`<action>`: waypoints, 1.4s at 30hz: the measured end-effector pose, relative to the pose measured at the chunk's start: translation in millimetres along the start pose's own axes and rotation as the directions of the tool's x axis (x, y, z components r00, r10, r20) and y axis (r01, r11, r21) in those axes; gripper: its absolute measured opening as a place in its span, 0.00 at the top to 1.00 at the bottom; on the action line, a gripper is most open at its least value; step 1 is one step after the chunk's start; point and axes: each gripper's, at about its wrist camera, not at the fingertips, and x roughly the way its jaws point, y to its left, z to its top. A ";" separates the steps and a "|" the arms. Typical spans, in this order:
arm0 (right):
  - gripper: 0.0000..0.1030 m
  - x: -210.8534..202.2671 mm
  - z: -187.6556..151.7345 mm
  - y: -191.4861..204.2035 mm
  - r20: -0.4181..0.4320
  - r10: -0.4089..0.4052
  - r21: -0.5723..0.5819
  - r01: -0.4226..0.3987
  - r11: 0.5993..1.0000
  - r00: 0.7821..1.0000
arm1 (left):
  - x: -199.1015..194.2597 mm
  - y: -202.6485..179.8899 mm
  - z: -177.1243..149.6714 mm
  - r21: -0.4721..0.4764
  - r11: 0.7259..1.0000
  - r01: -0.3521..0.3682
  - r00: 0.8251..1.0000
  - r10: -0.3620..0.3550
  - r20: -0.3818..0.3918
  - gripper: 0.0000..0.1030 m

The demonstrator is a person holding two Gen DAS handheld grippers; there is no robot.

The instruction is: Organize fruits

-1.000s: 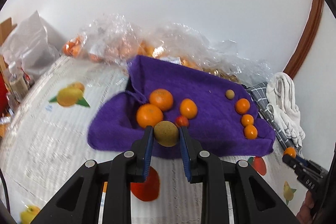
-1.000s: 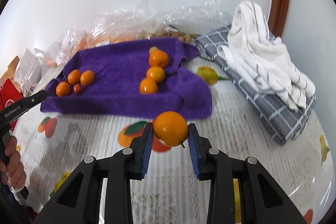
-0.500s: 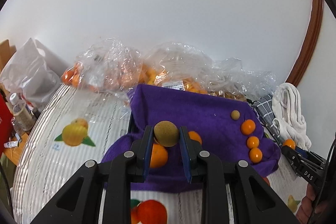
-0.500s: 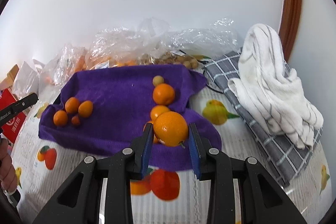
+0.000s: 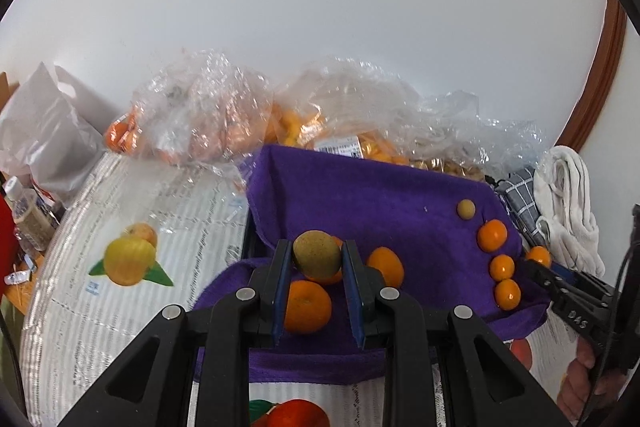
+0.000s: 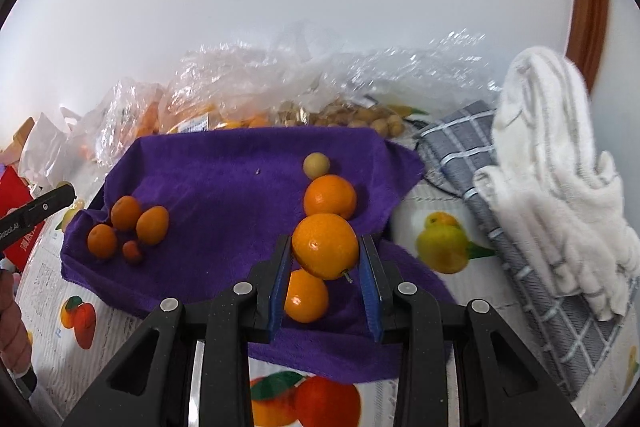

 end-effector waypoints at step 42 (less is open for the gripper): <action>0.44 -12.2 -4.8 24.8 -0.021 0.034 -0.100 -0.036 0.994 0.999 | -0.9 -33.5 -14.8 0.105 0.994 0.024 0.994 -0.012 -0.111 0.41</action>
